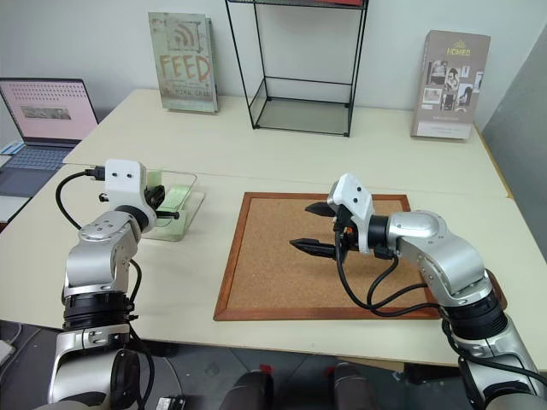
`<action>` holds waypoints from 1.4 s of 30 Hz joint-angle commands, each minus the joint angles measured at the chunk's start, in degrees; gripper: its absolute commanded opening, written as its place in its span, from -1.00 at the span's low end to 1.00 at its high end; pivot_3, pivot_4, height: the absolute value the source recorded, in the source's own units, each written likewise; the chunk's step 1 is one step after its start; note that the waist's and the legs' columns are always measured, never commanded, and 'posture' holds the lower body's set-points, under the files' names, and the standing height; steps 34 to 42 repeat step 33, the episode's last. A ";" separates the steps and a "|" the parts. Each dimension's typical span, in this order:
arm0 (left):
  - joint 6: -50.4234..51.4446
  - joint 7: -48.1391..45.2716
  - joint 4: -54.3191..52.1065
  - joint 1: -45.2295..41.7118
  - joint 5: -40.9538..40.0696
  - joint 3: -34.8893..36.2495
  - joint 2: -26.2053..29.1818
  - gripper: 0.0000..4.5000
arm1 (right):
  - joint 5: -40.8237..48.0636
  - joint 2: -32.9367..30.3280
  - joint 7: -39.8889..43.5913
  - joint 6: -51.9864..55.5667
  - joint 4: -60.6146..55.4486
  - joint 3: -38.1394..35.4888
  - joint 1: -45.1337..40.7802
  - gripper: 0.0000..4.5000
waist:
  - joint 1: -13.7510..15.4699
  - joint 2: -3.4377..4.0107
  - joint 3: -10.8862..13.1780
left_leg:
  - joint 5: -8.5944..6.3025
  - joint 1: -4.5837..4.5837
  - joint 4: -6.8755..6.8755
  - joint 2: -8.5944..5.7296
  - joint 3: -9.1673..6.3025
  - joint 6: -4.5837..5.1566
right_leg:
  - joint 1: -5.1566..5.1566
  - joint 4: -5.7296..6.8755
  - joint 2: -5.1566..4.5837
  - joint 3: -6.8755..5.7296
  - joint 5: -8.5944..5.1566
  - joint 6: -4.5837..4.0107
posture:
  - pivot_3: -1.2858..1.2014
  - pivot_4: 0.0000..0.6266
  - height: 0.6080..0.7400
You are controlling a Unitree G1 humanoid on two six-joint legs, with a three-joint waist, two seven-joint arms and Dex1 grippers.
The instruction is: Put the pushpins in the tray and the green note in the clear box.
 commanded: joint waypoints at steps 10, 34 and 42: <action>-2.30 1.08 -6.50 -2.23 0.32 -3.28 0.24 0.27 | 0.15 1.18 -2.15 -1.23 -3.52 -3.60 -0.66 0.80 | 0.00 0.00 0.00 | 0.00 -0.01 0.01 0.00 0.00 0.00 | 0.00 0.00 0.00 0.00 0.01 0.00 | 0.03 -0.52 1.00; -4.91 -31.87 -20.02 0.44 -14.94 -18.44 0.96 0.27 | 14.94 -14.81 -0.17 3.81 -16.99 -31.02 24.50 0.80 | -1.01 0.01 0.01 | 0.01 0.15 0.06 0.00 0.09 0.01 | 0.04 0.17 0.06 0.14 -0.01 -0.03 | 0.03 -0.52 1.00; -4.91 -31.87 -20.02 0.44 -14.94 -18.44 0.96 0.27 | 14.94 -14.81 -0.17 3.81 -16.99 -31.02 24.50 0.80 | -1.01 0.01 0.01 | 0.01 0.15 0.06 0.00 0.09 0.01 | 0.04 0.17 0.06 0.14 -0.01 -0.03 | 0.03 -0.52 1.00</action>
